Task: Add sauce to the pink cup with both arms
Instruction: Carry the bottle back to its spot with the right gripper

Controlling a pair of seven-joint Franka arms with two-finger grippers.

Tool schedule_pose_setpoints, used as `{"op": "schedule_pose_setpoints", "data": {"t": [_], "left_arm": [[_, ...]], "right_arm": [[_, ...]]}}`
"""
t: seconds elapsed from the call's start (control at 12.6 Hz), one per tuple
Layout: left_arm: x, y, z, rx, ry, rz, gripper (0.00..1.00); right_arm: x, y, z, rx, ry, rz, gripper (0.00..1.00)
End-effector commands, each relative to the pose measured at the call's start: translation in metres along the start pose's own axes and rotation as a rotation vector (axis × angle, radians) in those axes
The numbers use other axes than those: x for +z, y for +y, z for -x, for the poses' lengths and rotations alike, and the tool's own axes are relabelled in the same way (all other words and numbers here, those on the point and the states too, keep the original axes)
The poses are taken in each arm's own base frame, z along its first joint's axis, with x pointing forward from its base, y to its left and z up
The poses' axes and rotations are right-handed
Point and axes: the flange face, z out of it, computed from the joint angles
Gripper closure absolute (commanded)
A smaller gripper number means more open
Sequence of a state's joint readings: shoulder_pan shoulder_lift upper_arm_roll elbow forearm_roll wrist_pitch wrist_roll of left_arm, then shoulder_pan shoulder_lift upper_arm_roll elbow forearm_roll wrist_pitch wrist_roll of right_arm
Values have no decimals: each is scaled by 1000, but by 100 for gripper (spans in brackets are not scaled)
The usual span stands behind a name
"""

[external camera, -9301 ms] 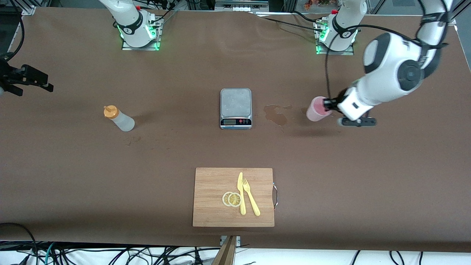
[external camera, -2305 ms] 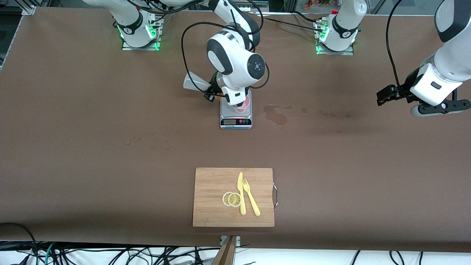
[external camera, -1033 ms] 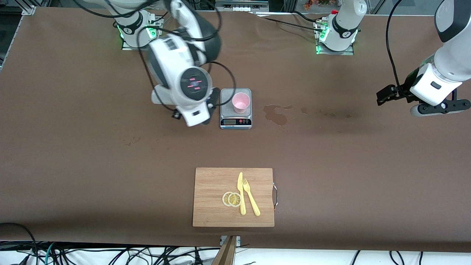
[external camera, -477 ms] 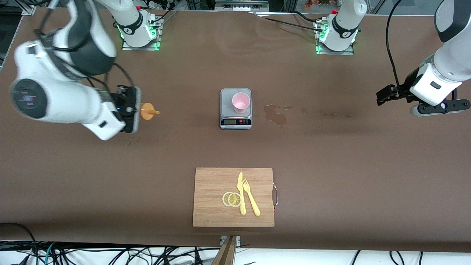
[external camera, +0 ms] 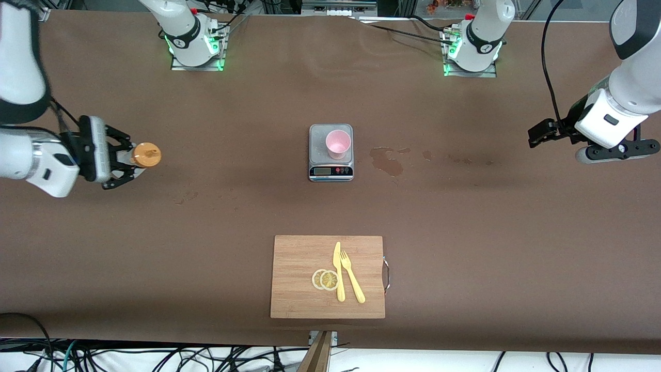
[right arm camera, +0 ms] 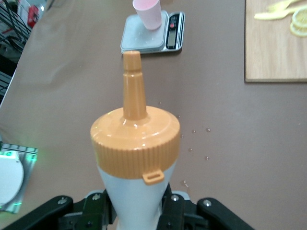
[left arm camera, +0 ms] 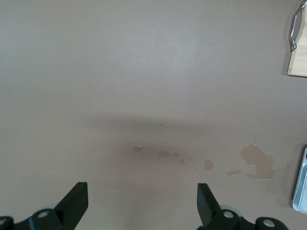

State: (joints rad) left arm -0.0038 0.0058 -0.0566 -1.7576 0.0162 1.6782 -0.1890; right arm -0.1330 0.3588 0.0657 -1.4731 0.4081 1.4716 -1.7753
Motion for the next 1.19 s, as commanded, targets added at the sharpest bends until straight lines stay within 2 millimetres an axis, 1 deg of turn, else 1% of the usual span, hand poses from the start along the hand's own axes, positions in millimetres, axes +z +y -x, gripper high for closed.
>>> {"op": "schedule_pose_setpoints", "data": {"t": [0.0, 0.08, 0.16, 0.32, 0.48, 0.64, 0.72, 0.79, 0.95, 1.03, 1.11], "left_arm": [[-3, -1, 7, 22, -3, 5, 0], [-4, -1, 7, 22, -2, 6, 0], [-4, -1, 7, 22, -2, 6, 0], [-4, -1, 7, 22, -5, 5, 0], [-3, 0, 8, 23, -6, 5, 0], [-2, 2, 9, 28, -14, 3, 0], [-2, 2, 9, 28, -14, 3, 0], [-2, 2, 9, 28, -14, 3, 0], [-1, 2, 9, 28, -15, 3, 0], [-1, 2, 9, 28, -15, 3, 0], [-1, 2, 9, 28, -15, 3, 0]], "right_arm": [[16, -16, 64, -126, 194, 56, 83], [30, -18, 94, -173, 266, 74, 83], [49, -17, 128, -205, 347, 92, 83], [91, -11, 182, -274, 480, 122, 83], [122, -13, 210, -302, 545, 139, 83], [163, -15, 232, -330, 645, 168, 83], [183, -15, 246, -327, 684, 175, 83], [197, -15, 251, -338, 722, 176, 83], [211, -17, 257, -340, 753, 187, 82], [226, -20, 262, -318, 775, 174, 78], [240, -26, 272, -284, 801, 170, 77]]}}
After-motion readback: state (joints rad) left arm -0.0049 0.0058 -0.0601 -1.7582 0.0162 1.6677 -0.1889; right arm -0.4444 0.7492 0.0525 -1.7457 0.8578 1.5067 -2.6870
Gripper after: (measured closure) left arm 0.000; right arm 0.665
